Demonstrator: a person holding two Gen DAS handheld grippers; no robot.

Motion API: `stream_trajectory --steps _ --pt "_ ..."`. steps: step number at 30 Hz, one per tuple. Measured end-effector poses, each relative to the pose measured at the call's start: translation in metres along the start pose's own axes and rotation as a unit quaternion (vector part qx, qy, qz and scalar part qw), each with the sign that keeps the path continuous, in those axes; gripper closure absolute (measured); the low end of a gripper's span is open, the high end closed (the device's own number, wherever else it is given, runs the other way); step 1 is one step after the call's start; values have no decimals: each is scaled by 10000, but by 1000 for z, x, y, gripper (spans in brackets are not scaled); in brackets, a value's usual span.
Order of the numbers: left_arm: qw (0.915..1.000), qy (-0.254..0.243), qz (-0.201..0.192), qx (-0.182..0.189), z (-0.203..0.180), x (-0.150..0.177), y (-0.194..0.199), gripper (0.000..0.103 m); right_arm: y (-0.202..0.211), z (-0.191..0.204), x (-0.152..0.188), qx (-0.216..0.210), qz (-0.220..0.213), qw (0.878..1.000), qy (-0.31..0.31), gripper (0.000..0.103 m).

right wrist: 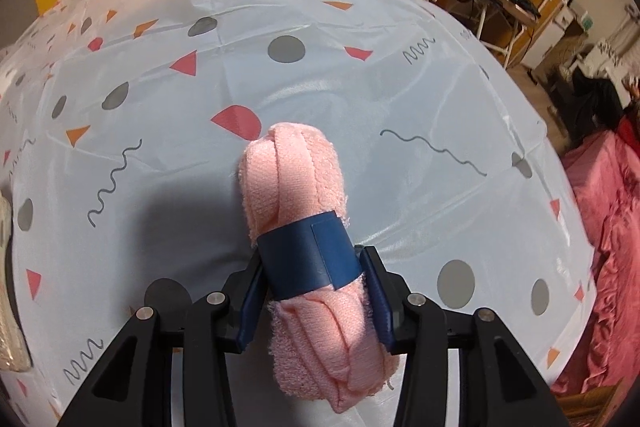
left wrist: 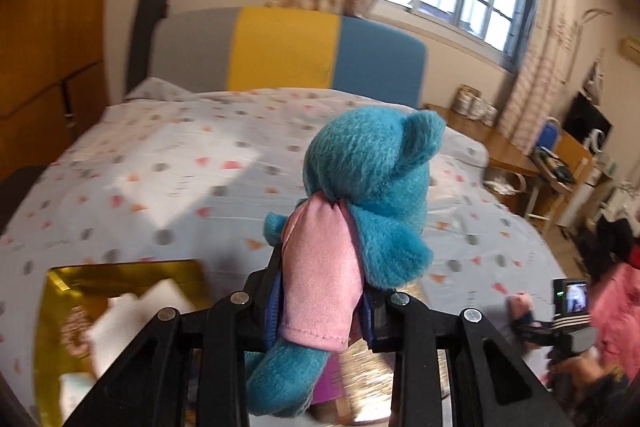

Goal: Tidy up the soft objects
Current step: 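Carry the blue plush bear into the gold tray and open the left tool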

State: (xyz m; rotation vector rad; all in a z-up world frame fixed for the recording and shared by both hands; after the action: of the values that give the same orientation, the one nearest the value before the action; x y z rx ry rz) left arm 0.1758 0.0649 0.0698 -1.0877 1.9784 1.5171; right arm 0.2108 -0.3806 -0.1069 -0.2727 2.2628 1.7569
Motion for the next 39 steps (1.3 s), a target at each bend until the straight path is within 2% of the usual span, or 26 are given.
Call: stream_trajectory --steps 4,12,20,28,30,35,39 --pt "9993 95 -159 -331 36 15 15 71 5 9 1 118 -42 9998 147 59" --pt "9969 216 -222 -725 84 52 44 71 8 10 2 81 -43 9999 107 59" --pt "9948 375 -168 -929 118 75 56 70 5 10 2 179 -60 9995 248 59" --pt "9914 598 -42 -1161 155 89 58 70 8 24 3 477 -148 9969 605 62" --pt "9902 773 25 -1159 169 92 59 70 9 26 4 512 -152 9966 632 62" --pt "9824 1251 -28 -1386 215 96 77 70 9 26 5 528 -157 9963 664 62" --pt "9691 1782 -157 -1698 262 97 102 70 10 28 5 542 -173 9958 711 62"
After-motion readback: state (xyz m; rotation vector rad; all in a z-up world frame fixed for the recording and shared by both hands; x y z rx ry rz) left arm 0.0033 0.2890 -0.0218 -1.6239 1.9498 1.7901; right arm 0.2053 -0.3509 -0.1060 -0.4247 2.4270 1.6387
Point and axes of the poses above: each gripper's, at about its wrist camera, not at the fingertips, and y roughly against the way its jaws point, z to its left, x to its underside, the point moved 2 cm from there along -y, roughly the way its jaws point, and after that the axes turned 12 degrees about y, right-handed, at the moved point
